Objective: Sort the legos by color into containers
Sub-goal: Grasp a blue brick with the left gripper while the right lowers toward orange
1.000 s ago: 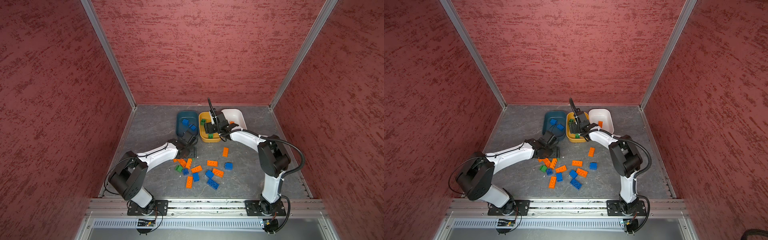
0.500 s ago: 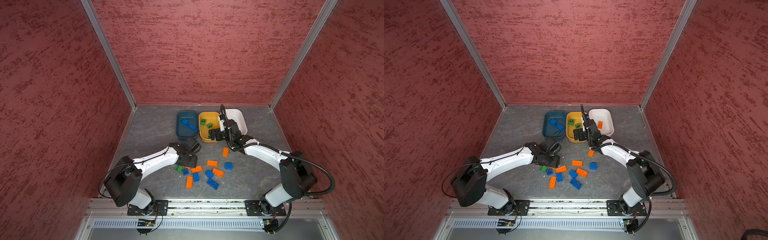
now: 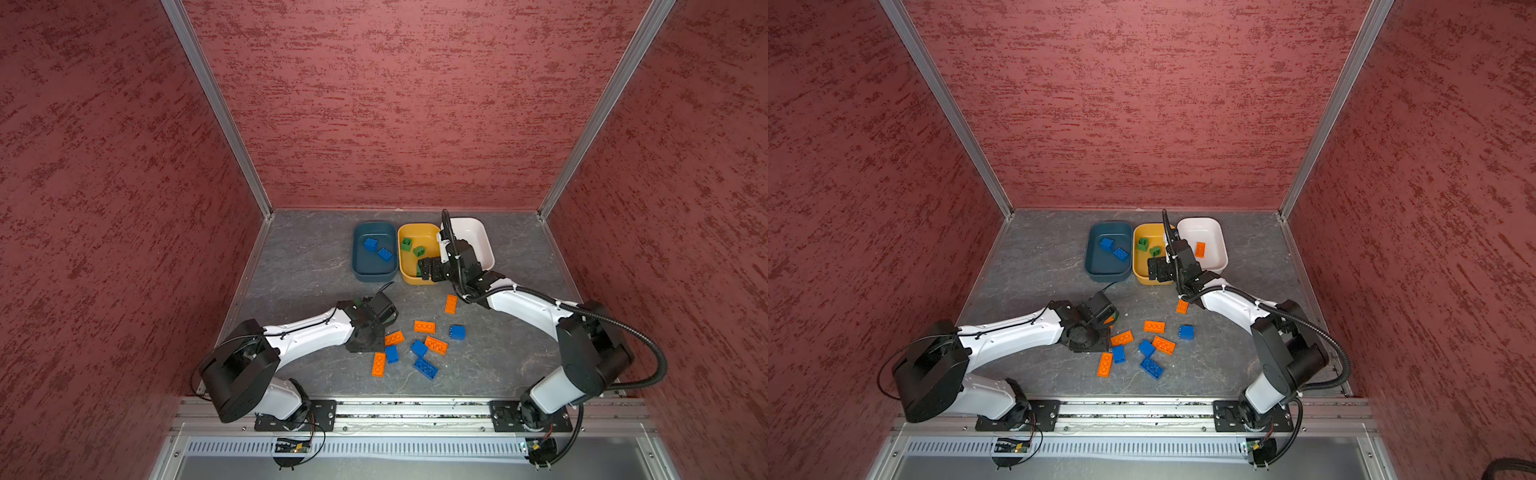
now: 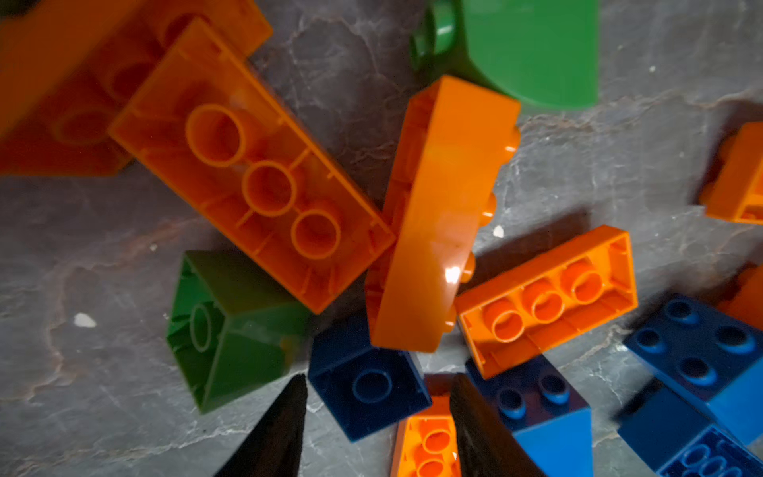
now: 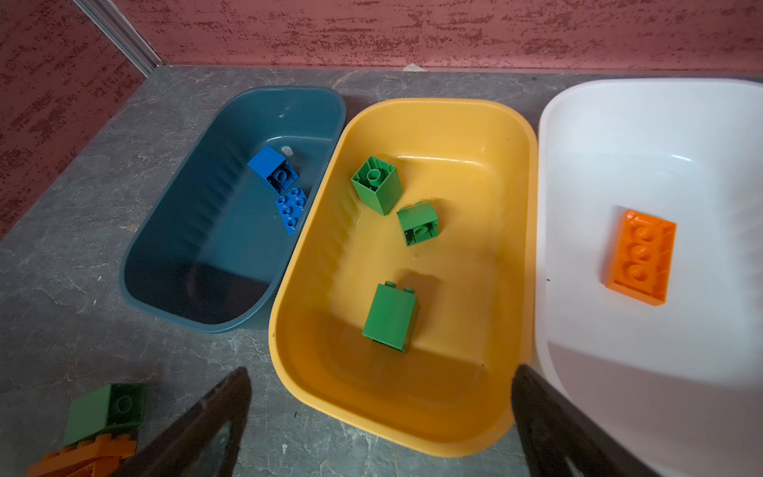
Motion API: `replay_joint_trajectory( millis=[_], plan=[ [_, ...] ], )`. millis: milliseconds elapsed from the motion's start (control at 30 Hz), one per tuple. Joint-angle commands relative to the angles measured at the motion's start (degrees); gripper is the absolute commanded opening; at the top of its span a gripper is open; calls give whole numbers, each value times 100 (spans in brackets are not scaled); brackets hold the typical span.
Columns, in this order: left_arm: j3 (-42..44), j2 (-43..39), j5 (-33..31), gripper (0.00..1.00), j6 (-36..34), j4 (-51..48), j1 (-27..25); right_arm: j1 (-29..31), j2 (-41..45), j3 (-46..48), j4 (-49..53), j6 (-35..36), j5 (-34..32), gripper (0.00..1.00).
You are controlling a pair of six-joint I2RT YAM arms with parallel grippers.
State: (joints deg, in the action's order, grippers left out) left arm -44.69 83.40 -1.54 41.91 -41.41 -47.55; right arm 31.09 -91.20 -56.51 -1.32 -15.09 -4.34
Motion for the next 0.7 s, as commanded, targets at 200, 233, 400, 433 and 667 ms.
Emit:
replay_joint_trajectory(
  millis=[200, 233, 400, 433, 667],
  plan=[
    [-58, 362, -569, 44, 374, 23, -44, 20, 63, -29, -292, 117, 226, 99],
    [-57, 371, -536, 43, 347, 106, -59, 28, 76, -7, -307, 186, 302, 99],
    [-172, 278, -564, 32, 76, 271, -177, 46, 237, 218, -325, 280, 434, 99],
    [-196, 213, -615, 30, 35, 274, -202, 46, 305, 310, -312, 247, 415, 99],
    [-421, -621, -1912, 27, 57, 0, -592, 46, 668, 808, 283, 56, 442, 99]
  ],
)
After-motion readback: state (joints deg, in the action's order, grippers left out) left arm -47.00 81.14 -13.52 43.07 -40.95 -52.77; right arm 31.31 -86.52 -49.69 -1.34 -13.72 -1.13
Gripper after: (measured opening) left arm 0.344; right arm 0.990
